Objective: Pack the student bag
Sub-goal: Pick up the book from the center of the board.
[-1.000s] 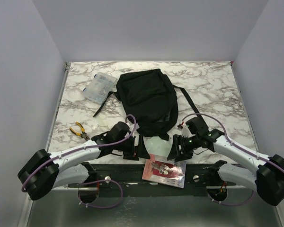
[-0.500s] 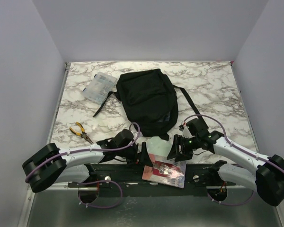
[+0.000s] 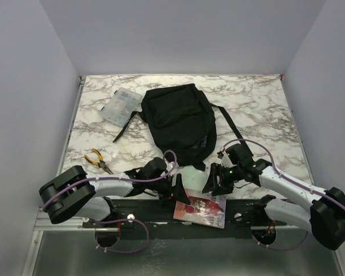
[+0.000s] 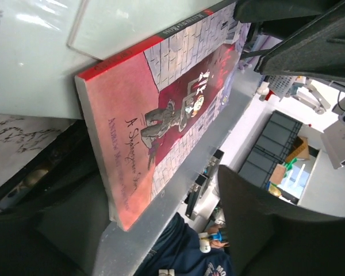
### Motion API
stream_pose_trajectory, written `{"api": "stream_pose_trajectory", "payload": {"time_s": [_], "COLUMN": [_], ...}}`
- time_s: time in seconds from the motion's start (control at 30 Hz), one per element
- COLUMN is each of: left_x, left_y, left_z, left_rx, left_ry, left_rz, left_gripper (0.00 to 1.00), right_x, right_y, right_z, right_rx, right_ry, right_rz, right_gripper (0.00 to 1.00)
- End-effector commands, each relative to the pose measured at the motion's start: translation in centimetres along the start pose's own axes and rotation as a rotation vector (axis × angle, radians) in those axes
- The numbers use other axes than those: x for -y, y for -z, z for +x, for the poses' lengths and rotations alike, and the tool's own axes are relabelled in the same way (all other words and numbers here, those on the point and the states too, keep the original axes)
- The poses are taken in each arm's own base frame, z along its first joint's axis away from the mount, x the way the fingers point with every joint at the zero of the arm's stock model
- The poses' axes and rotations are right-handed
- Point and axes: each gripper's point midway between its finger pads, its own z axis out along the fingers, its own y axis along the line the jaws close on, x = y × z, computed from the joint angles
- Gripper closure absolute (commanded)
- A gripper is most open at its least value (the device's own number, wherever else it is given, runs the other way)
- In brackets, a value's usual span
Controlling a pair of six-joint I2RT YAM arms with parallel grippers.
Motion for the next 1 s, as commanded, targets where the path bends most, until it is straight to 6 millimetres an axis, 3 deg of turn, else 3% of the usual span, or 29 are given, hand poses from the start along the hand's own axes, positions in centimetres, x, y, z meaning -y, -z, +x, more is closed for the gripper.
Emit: {"api": "stream_pose_trajectory", "payload": {"time_s": [0.0,0.2,0.37,0.63,0.7,0.83,0.97], "left_x": [1.1,0.6,1.4,3.1,3.9,5.3,5.5], "left_y": [-0.1,-0.3,0.3,3.0,3.8,5.9,8.4], "left_z": [0.3,0.4,0.0,-2.4,-2.8,-2.7,-3.2], "left_rx": [-0.022,-0.033,-0.019,0.101,0.114,0.087,0.115], "left_ry": [-0.025,-0.01,-0.055,-0.187,-0.275,-0.46,-0.538], "left_rz": [0.057,0.051,0.083,0.12,0.102,0.109,0.086], "left_gripper": [0.37,0.68,0.99,1.0,1.0,1.0,1.0], "right_x": [0.3,-0.2,-0.8,-4.1,-6.1,-12.0,-13.5], "right_y": [-0.1,0.0,0.6,3.8,4.7,6.8,7.7], "right_z": [-0.2,-0.4,-0.8,-4.6,-5.8,-6.7,-7.5], "right_rx": [0.01,0.016,0.04,0.219,0.26,0.3,0.283], "right_ry": [0.014,0.009,0.03,0.153,0.165,0.291,0.41], "right_rz": [0.024,0.01,0.005,0.022,-0.016,-0.241,-0.263], "right_gripper": [0.39,0.38,0.38,0.26,0.19,0.06,0.0]}}
